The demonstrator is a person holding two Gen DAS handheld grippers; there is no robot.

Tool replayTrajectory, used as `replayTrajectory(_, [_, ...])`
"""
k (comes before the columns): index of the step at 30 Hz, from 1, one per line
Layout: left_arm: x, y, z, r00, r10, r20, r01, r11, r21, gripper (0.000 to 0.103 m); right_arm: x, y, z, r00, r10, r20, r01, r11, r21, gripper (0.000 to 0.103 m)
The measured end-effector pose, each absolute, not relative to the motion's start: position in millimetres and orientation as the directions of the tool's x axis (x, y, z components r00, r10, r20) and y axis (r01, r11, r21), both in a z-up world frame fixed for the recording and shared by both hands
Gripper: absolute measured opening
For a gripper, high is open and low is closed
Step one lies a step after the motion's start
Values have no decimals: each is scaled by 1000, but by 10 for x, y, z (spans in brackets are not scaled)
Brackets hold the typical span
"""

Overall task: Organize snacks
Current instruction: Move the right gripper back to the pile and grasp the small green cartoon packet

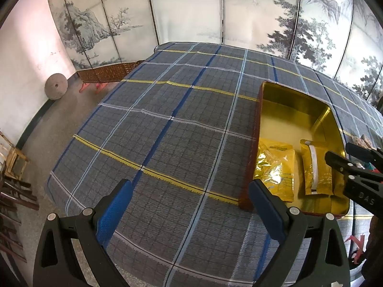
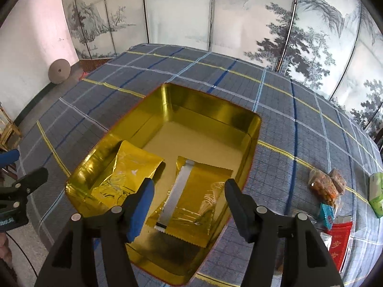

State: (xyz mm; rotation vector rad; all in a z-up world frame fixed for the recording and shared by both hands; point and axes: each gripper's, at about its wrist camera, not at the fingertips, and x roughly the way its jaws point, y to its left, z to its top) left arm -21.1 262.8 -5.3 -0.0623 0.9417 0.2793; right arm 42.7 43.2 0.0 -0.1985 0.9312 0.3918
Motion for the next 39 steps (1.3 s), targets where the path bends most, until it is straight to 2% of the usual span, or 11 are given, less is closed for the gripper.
replayTrajectory(13, [-208, 2118, 113, 583, 189, -790, -188, 978, 95, 97, 337, -342, 176, 576, 233, -783, -354, 935, 18, 62])
replayTrajectory(23, [-109, 1344, 114, 593, 105, -798, -32, 994, 107, 97, 205, -1537, 166, 624, 103, -775, -203, 979, -33, 62])
replayTrajectory(29, [-28, 873, 55, 586, 51, -808, 57, 993, 105, 97, 132, -2279, 24, 609, 15, -793, -77, 996, -40, 62])
replayTrajectory(39, [34, 207, -26, 573, 2, -820, 172, 977, 123, 97, 66, -2678, -288, 580, -10, -815, -54, 997, -50, 62])
